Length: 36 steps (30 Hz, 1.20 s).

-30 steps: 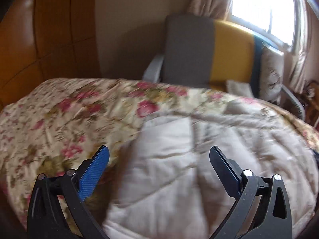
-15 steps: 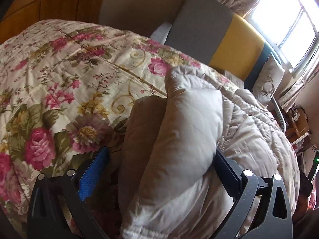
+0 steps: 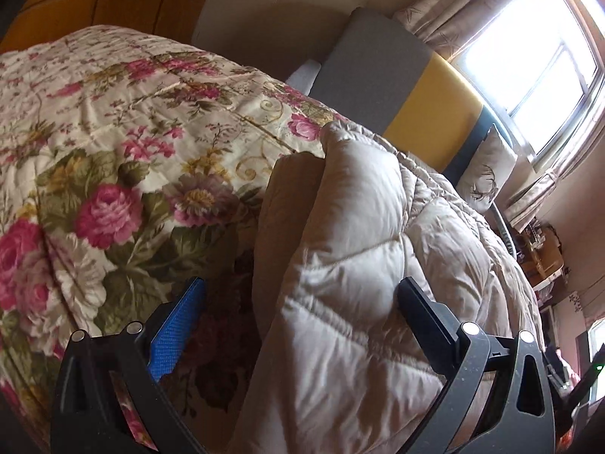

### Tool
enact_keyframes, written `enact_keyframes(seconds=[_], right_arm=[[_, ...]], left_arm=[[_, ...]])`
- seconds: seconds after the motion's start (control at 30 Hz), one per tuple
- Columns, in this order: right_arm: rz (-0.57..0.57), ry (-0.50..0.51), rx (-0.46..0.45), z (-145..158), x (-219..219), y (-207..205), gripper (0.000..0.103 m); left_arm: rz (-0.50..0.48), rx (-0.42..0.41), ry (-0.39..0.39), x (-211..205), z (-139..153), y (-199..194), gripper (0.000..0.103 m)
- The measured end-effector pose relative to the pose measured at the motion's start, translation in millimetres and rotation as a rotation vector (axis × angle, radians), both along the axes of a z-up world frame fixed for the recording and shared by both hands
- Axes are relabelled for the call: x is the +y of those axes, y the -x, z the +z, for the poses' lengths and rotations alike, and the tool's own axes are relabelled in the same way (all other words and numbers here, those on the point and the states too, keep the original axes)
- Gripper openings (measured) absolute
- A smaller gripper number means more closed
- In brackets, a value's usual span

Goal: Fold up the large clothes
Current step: 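Press the folded jacket flat with the right tool while the left tool tucks its side edge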

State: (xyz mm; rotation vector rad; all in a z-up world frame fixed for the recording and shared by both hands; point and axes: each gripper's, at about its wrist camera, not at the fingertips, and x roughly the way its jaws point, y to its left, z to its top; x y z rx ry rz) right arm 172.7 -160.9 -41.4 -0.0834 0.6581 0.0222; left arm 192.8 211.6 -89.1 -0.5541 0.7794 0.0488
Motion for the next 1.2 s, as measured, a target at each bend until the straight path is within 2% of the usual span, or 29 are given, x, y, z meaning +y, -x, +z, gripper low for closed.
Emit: enact_keyframes(seconds=[0.07, 0.13, 0.27, 0.43, 0.5, 0.6, 0.7, 0.8, 0.83, 0.9, 0.93, 1.0, 1.07, 1.13, 1.2], right_arm=[[-0.001, -0.001, 0.048, -16.8, 0.8, -6.4, 0.101], [-0.006, -0.045, 0.052, -27.9, -2.9, -7.6, 0.101], [0.000, -0.088, 0.035, -32.4, -8.5, -5.3, 0.101], [0.004, -0.108, 0.033, -34.9, -13.3, -4.6, 0.101], [0.005, -0.114, 0.033, -35.6, -14.7, -4.7, 0.101], [0.007, -0.121, 0.033, -37.1, -14.8, -4.7, 0.101], [0.006, -0.119, 0.034, -37.7, -14.7, -5.4, 0.101], [0.006, -0.120, 0.033, -37.8, -14.8, -5.4, 0.101], [0.006, -0.119, 0.033, -38.0, -14.9, -5.5, 0.101], [0.006, -0.119, 0.034, -37.5, -14.7, -4.9, 0.101], [0.006, -0.119, 0.033, -37.4, -15.2, -4.8, 0.101], [0.005, -0.124, 0.035, -37.4, -14.3, -4.3, 0.101], [0.006, -0.127, 0.037, -36.5, -15.7, -4.0, 0.101], [0.001, -0.125, 0.039, -28.6, -17.1, -0.8, 0.101], [0.002, -0.152, -0.046, -9.4, -19.6, 9.7, 0.101]], left_arm=[[-0.007, 0.018, 0.021, 2.4, -5.9, -1.6, 0.100], [-0.002, 0.019, 0.055, 6.5, -7.6, -0.8, 0.100], [-0.016, 0.034, 0.100, 12.3, -10.6, -5.6, 0.100], [-0.022, 0.060, 0.200, 26.6, -16.6, -16.2, 0.100], [-0.048, 0.073, 0.191, 25.6, -19.3, -18.2, 0.100], [-0.111, 0.097, 0.134, 18.2, -21.2, -22.5, 0.100], [-0.108, 0.106, 0.242, 21.0, -22.0, -20.6, 0.099], [-0.154, 0.080, 0.438, 17.6, -23.2, -19.9, 0.099], [-0.173, 0.084, 0.425, 15.3, -23.5, -26.5, 0.098], [-0.155, 0.100, 0.344, 13.7, -25.6, -37.8, 0.086], [-0.150, 0.103, 0.353, 14.3, -28.4, -42.6, 0.085], [-0.141, 0.104, 0.389, 15.3, -30.4, -45.8, 0.068], [-0.117, 0.116, 0.446, 16.8, -35.2, -45.3, 0.061], [-0.119, 0.111, 0.456, 16.5, -33.0, -40.3, 0.052], [-0.125, 0.097, 0.459, 18.2, -30.8, -33.2, 0.047]])
